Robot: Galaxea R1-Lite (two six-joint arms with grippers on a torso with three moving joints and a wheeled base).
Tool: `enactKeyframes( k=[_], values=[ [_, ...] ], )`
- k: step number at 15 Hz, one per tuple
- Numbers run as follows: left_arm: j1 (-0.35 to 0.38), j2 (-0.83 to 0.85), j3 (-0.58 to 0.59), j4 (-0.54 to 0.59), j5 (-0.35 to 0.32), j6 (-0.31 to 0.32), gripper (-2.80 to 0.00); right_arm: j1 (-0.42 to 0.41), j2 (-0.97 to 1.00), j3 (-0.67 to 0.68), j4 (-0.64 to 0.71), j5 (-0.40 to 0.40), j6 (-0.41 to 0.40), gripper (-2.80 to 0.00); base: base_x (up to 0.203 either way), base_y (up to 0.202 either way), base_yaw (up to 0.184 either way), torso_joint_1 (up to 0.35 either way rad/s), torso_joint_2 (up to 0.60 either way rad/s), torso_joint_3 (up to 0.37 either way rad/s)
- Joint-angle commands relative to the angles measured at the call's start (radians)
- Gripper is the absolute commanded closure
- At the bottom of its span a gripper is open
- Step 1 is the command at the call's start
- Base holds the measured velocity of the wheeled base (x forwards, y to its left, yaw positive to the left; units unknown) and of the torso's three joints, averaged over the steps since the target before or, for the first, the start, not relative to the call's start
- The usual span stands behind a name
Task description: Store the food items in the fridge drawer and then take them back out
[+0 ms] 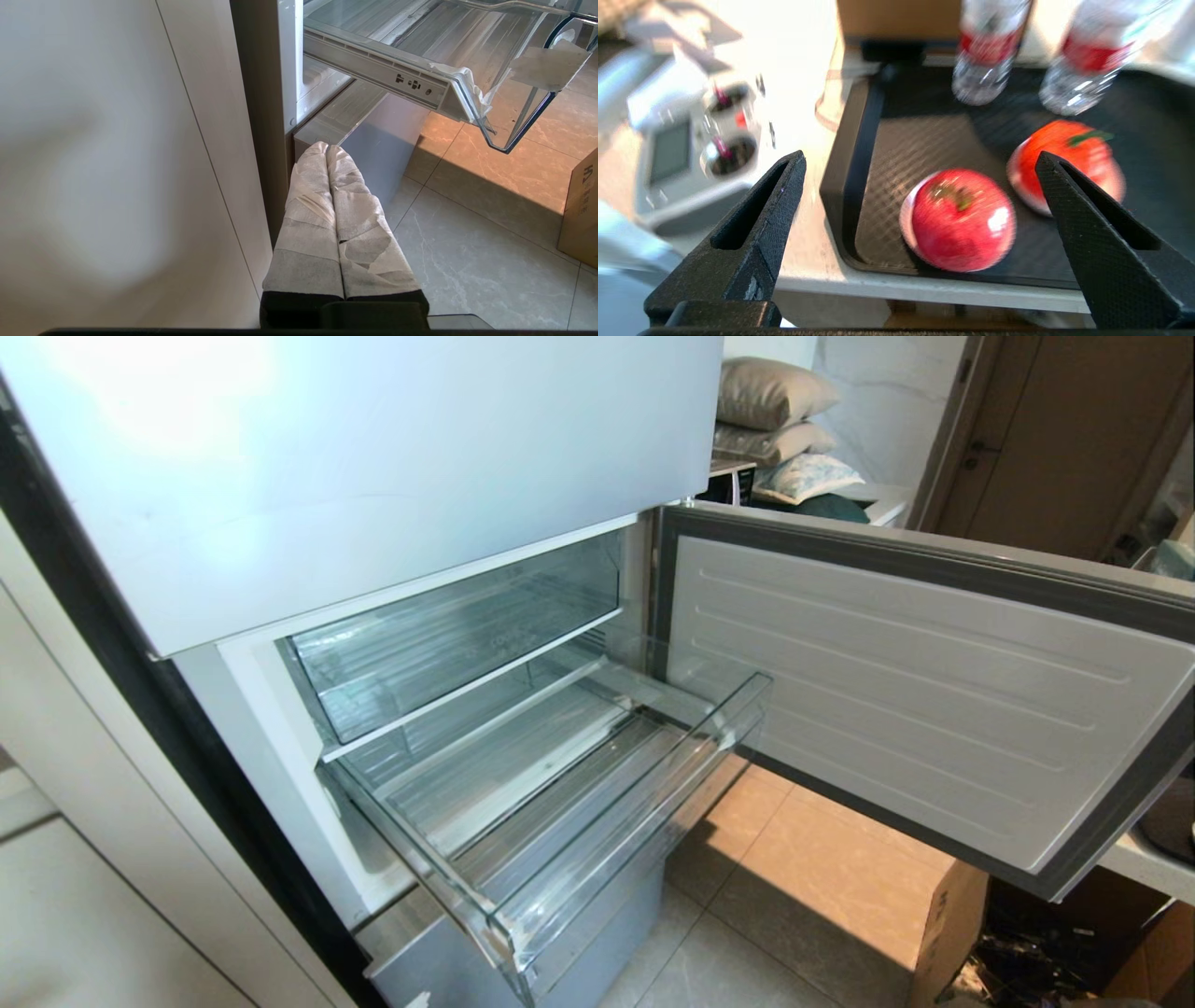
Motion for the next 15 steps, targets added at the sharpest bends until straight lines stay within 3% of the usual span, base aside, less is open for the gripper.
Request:
enactKeyframes(
  k=[1,5,6,8,12,13,15],
  values=[
    [0.0,0.0,0.0,0.001,0.0,0.0,0.0,-0.018,-0.176,0.008,0.034,-0.005,0.016,-2.8,0.0,0.0,0.0,0.0,0.0,0.0],
    [0.0,0.0,0.0,0.001,0.0,0.0,0.0,-0.033,-0.547,0.08,0.171,-0.009,0.09,-2.8,0.0,0.0,0.0,0.0,0.0,0.0],
    [-0.001,0.0,0.0,0.001,0.0,0.0,0.0,-0.013,-0.637,0.121,0.198,-0.005,0.097,0.0,0.0,0.0,0.0,0.0,0.0,0.0],
    [0.0,0.0,0.0,0.001,0.0,0.0,0.0,0.126,-0.806,0.236,0.252,0.001,0.103,0.0,0.0,0.0,0.0,0.0,0.0,0.0],
    [0.0,0.0,0.0,0.001,0.0,0.0,0.0,0.654,-1.013,0.413,0.381,-0.044,0.076,0.0,0.0,0.0,0.0,0.0,0.0,0.0],
    [0.0,0.0,0.0,0.001,0.0,0.0,0.0,0.748,-1.104,0.454,0.469,-0.074,0.048,0.0,0.0,0.0,0.0,0.0,0.0,0.0],
    [0.0,0.0,0.0,0.001,0.0,0.0,0.0,0.838,-1.288,0.516,0.674,-0.118,-0.025,0.0,0.0,0.0,0.0,0.0,0.0,0.0]
  ],
)
